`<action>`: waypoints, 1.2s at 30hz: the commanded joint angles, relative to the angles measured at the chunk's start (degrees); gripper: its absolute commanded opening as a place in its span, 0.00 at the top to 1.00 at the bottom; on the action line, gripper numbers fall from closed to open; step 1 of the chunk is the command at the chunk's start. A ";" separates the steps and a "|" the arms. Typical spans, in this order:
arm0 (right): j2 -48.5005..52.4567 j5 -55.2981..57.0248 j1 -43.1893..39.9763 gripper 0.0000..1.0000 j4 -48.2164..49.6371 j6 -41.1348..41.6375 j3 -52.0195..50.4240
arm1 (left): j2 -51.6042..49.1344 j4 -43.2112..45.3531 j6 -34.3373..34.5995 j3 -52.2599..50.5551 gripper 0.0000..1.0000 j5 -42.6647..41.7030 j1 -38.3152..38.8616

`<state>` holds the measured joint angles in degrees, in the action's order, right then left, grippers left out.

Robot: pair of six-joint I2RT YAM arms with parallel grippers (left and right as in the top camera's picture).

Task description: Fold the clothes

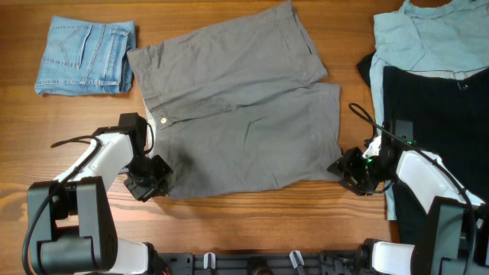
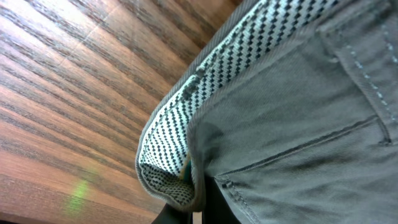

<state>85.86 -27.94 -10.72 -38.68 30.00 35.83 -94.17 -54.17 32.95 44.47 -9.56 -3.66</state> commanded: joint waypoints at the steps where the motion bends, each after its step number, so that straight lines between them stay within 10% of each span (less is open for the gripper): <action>1: 0.59 1.11 -0.07 0.62 2.84 0.81 -1.84 | -2.47 2.38 0.55 -2.10 0.96 2.56 0.26; 5: 0.57 3.26 -0.26 0.96 3.34 0.81 -1.05 | -2.47 2.34 0.55 -2.10 0.96 2.56 0.26; 23: 0.37 15.91 -0.31 0.96 -15.08 -3.45 19.45 | 0.83 0.87 -2.93 -1.33 0.96 -2.10 -3.02; 36: -12.09 17.51 -0.31 0.96 -28.70 -7.08 32.76 | 30.01 -23.98 -2.01 15.34 0.96 5.18 -2.99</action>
<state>80.05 -17.15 -10.07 -65.49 24.36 59.86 -71.66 -73.78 30.72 54.08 -13.15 -5.96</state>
